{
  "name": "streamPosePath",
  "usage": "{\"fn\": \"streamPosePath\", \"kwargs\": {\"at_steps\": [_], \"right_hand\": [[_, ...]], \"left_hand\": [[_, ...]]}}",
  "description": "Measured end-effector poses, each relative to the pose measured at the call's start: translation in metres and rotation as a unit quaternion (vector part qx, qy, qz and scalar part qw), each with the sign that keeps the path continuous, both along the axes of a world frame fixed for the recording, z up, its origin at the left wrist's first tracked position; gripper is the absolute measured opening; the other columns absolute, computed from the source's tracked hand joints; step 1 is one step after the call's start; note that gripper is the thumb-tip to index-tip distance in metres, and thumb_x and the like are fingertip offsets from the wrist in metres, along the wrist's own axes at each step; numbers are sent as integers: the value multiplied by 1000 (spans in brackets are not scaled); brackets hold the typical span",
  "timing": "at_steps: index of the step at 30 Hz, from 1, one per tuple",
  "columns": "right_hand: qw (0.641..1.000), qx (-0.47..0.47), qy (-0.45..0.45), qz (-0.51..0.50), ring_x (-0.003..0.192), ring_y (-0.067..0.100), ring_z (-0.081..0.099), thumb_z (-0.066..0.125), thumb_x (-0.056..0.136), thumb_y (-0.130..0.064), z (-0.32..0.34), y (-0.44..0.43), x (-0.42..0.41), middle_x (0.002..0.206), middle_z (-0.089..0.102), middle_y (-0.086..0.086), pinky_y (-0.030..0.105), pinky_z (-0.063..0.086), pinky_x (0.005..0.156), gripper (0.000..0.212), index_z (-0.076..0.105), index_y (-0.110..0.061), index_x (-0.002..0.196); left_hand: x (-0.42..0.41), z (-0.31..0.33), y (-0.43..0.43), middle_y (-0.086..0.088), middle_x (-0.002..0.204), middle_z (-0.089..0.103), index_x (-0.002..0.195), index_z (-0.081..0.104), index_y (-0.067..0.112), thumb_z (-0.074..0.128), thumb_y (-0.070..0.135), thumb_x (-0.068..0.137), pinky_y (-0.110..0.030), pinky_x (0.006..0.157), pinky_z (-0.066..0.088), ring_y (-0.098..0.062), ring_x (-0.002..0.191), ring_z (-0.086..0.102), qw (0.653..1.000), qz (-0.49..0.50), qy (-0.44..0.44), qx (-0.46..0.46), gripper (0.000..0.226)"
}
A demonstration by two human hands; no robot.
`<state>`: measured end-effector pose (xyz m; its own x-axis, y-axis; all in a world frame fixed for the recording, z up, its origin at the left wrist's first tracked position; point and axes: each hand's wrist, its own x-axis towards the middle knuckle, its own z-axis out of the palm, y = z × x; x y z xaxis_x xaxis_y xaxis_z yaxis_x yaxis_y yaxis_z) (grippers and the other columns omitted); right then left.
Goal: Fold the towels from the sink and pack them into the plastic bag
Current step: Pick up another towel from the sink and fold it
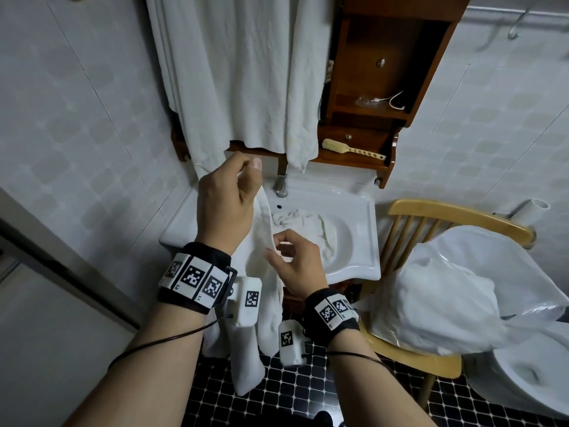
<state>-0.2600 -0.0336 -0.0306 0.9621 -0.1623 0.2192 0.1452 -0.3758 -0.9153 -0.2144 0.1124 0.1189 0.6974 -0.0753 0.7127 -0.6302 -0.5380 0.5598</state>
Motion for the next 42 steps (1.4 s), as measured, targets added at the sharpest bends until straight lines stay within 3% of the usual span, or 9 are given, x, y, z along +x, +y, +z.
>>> {"fn": "streamPosePath", "kwargs": {"at_steps": [4, 8, 13, 16, 21, 26, 30, 37, 42], "right_hand": [[997, -60, -31, 32, 103, 6, 70, 73, 99, -34, -4, 4, 2, 112, 77, -11, 26, 54, 89, 17, 83, -22, 105], [988, -145, -23, 45, 66, 14, 49, 62, 106, -31, -11, 2, 4, 76, 55, -8, 38, 44, 65, 33, 65, -12, 79], [988, -141, -43, -41, 62, 4, 44, 68, 102, -18, -13, -11, 3, 63, 42, -18, 20, 26, 60, 40, 45, -34, 74], [990, -101, 9, -101, 61, 6, 54, 75, 94, -19, -20, -20, 3, 58, 55, -11, 16, 38, 61, 31, 62, -32, 70], [986, 37, 135, -88, 60, 13, 67, 94, 76, -22, -22, -28, -8, 67, 75, 1, 34, 57, 61, 15, 79, -22, 71], [978, -82, 188, 23, 44, 7, 33, 89, 81, -35, -34, -34, -15, 44, 39, -11, 22, 29, 47, 52, 53, -26, 45], [953, -169, 241, 73, 49, 7, 31, 79, 92, -38, -53, -36, -20, 55, 37, -5, 30, 31, 54, 57, 41, -20, 53], [953, -155, 234, 118, 63, 16, 32, 60, 105, -43, -60, -38, -32, 70, 36, 6, 35, 27, 60, 55, 43, -6, 68], [963, -82, 233, 108, 67, 9, 46, 50, 110, -17, -70, -42, -28, 73, 55, 1, 28, 40, 68, 37, 59, -17, 74]], "left_hand": [[-1, 0, 0, 3, 58, 32, 78, 42, 20, 48, 29, 112, -20, 54, 26, -19, 57, 30, 1000, -7, -3, 4, 35], [-1, 2, -1, 7, 57, 29, 78, 38, 24, 48, 29, 112, -18, 53, 24, -13, 54, 30, 1000, -8, -10, -1, 36], [2, 0, 1, 8, 56, 30, 79, 40, 25, 49, 26, 110, -17, 52, 24, -9, 54, 33, 1000, 7, 0, -18, 32], [3, -3, 2, 10, 57, 31, 79, 44, 21, 52, 23, 110, -17, 52, 25, -5, 54, 34, 1000, 15, 9, -20, 32], [4, -7, 1, 3, 68, 55, 86, 63, 5, 55, 23, 108, -15, 61, 35, -13, 64, 46, 999, 13, 23, -25, 29], [1, -3, -3, -3, 69, 57, 87, 64, 4, 54, 22, 108, -8, 62, 33, -16, 64, 45, 999, 3, 25, -32, 30], [2, 5, -3, -10, 67, 55, 82, 60, 2, 52, 23, 109, -16, 58, 33, -23, 64, 45, 998, -1, 13, -56, 35], [4, 10, -2, -1, 69, 53, 82, 62, 2, 53, 21, 108, -10, 58, 30, -16, 65, 41, 996, 32, -7, -83, 34], [8, 8, 3, 0, 68, 52, 81, 60, 1, 53, 23, 107, -8, 58, 29, -15, 64, 41, 994, 65, 3, -93, 35]]}}
